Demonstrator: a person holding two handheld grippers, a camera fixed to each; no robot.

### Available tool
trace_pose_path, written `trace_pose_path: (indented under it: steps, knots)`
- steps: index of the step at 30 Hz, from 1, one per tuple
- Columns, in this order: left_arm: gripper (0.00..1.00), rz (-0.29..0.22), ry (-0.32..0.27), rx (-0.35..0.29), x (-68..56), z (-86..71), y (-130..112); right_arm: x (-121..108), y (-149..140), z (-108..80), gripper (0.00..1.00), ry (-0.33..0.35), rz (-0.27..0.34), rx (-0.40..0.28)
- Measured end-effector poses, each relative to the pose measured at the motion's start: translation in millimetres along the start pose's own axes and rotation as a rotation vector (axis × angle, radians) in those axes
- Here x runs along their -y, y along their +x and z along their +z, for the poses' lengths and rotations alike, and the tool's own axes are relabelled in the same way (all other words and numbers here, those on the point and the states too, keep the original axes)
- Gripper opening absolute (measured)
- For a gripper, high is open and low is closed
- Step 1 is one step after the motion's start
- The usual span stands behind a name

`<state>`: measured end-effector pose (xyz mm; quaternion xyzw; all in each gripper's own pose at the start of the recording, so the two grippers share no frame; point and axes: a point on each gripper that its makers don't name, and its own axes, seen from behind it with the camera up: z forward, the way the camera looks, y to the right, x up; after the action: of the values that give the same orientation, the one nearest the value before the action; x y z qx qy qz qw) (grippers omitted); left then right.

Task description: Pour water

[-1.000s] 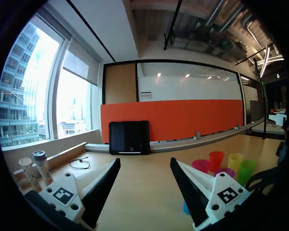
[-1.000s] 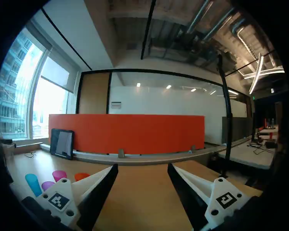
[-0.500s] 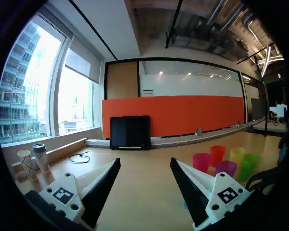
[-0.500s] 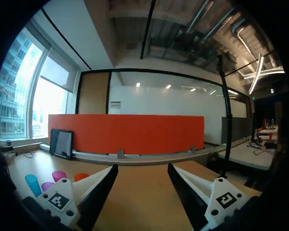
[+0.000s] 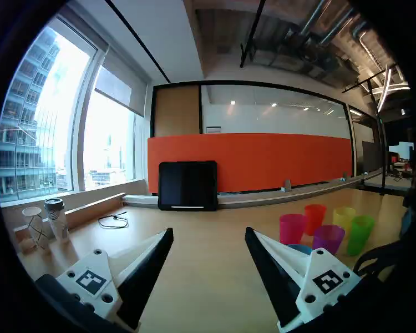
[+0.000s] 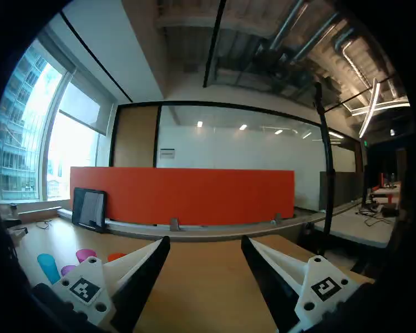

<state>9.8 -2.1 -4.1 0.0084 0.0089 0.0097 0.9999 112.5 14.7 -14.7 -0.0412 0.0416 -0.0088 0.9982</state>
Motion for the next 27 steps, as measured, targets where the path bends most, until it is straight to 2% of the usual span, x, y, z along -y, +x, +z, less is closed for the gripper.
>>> trace_pose_path:
  steps: [15,27]
  knots:
    - [0.96,-0.025,-0.009,0.006,1.6,2.4,-7.2,2.2,7.1,1.3,0.99,0.003,0.001,-0.01]
    - [0.96,-0.021,-0.013,0.016,0.1,3.3,-8.9,4.2,3.0,2.6,0.99,0.002,-0.001,-0.003]
